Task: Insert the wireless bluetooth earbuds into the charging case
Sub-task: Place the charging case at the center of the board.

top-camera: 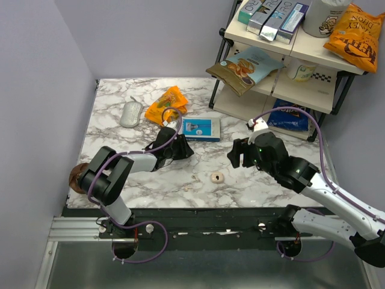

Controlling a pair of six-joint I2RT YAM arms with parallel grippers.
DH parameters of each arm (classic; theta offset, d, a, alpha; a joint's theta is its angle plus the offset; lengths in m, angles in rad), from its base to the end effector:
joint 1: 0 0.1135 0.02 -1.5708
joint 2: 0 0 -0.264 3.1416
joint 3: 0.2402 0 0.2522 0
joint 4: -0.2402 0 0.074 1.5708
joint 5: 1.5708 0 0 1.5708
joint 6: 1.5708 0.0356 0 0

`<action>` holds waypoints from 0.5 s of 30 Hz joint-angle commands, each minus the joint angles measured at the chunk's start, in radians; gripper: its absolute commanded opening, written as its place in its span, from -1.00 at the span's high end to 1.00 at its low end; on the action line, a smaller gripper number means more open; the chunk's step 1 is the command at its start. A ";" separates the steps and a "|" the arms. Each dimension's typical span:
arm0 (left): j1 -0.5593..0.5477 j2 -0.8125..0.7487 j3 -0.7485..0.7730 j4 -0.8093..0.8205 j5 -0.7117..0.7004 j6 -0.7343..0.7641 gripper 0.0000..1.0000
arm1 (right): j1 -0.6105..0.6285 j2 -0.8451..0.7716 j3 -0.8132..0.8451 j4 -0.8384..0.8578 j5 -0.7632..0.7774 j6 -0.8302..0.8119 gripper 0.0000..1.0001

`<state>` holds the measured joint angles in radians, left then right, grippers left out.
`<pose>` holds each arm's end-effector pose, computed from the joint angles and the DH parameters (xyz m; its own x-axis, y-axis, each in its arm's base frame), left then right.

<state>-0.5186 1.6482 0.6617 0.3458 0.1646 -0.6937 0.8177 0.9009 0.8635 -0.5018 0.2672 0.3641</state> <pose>0.2690 -0.1602 0.1403 -0.7848 -0.2784 -0.5538 0.1317 0.7981 -0.5879 0.1410 0.1366 0.3156 -0.5235 -0.0563 -0.8501 -0.3877 0.9043 0.1789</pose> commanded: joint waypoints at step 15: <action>0.040 -0.059 0.019 -0.292 -0.102 0.080 -0.34 | -0.003 -0.028 -0.023 0.019 -0.005 -0.011 -0.59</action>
<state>-0.4980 1.6085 0.7017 0.2073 0.1249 -0.6464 0.8177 0.8940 0.8608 -0.5003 0.2668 0.3580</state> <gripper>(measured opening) 0.666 0.792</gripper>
